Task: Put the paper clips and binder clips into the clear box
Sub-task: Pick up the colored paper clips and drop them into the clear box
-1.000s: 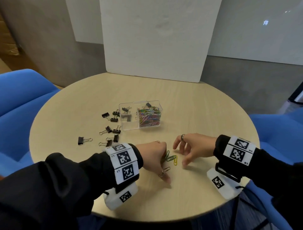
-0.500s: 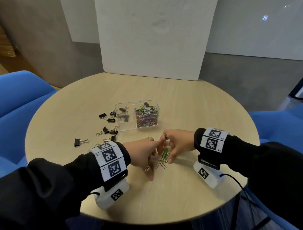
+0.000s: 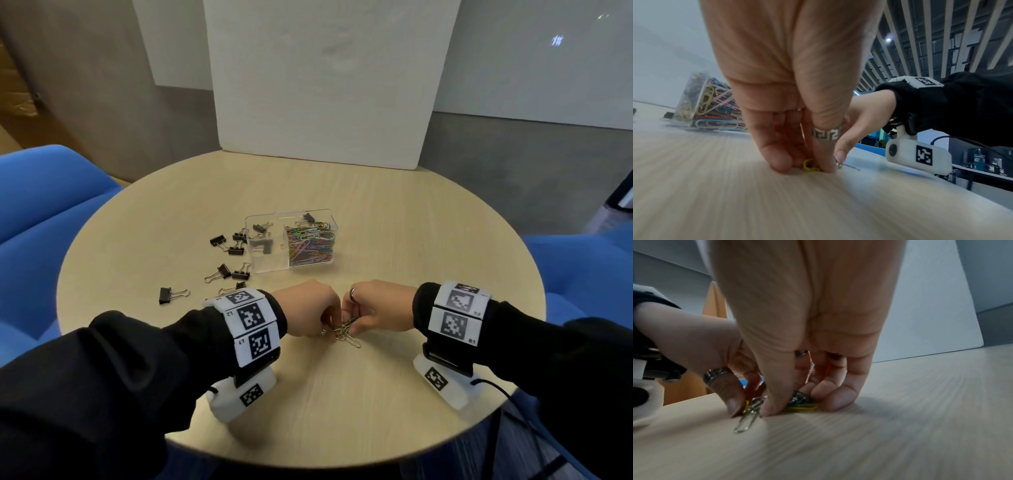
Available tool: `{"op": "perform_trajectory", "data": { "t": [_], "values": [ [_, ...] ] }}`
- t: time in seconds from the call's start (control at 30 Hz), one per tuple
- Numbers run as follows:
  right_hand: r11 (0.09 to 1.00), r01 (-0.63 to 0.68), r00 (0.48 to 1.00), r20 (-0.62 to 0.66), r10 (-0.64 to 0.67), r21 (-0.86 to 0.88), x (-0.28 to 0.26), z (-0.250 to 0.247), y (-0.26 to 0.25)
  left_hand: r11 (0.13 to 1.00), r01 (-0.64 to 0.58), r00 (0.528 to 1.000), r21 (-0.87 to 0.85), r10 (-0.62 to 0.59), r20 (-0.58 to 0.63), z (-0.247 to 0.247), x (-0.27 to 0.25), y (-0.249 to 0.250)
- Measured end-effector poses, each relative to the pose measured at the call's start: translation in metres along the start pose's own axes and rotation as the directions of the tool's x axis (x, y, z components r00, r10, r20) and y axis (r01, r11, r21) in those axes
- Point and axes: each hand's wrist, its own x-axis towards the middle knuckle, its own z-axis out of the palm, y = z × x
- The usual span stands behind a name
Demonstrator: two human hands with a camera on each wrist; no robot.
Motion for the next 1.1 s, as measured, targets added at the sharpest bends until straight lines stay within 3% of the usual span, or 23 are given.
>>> {"op": "perform_trajectory", "data": {
  "t": [0.57,0.67,0.73,0.83,0.9,1.0,1.1],
  "values": [
    [0.999,0.052,0.996,-0.07,-0.052,-0.007,-0.006,-0.001,0.0,0.992,0.035,0.996,0.118,-0.044,0.076,-0.007,0.0,-0.007],
    [0.999,0.047,0.996,-0.08,-0.048,-0.012,-0.004,-0.003,0.004,0.999,0.038,0.999,0.019,-0.037,-0.018,-0.023,0.003,-0.017],
    [0.999,0.043,0.994,-0.102,-0.044,-0.018,-0.003,-0.008,0.008,0.995,0.049,0.987,-0.09,-0.062,-0.151,-0.04,0.006,-0.024],
    [0.999,0.036,0.986,-0.165,-0.036,-0.004,0.001,-0.023,0.011,0.976,0.037,0.9,-0.215,-0.126,-0.418,-0.067,0.015,-0.035],
    [0.999,0.032,0.973,-0.23,-0.03,0.003,0.006,-0.037,0.012,0.967,0.032,0.84,-0.254,-0.163,-0.518,-0.078,0.022,-0.042],
    [0.999,0.039,0.927,-0.373,-0.028,0.021,0.016,-0.063,0.01,0.962,0.101,0.81,-0.253,-0.227,-0.541,-0.081,0.032,-0.053],
    [0.996,0.053,0.847,-0.532,-0.01,0.066,0.033,-0.084,0.006,0.955,0.161,0.806,-0.251,-0.274,-0.525,-0.076,0.037,-0.062]
  ]
}}
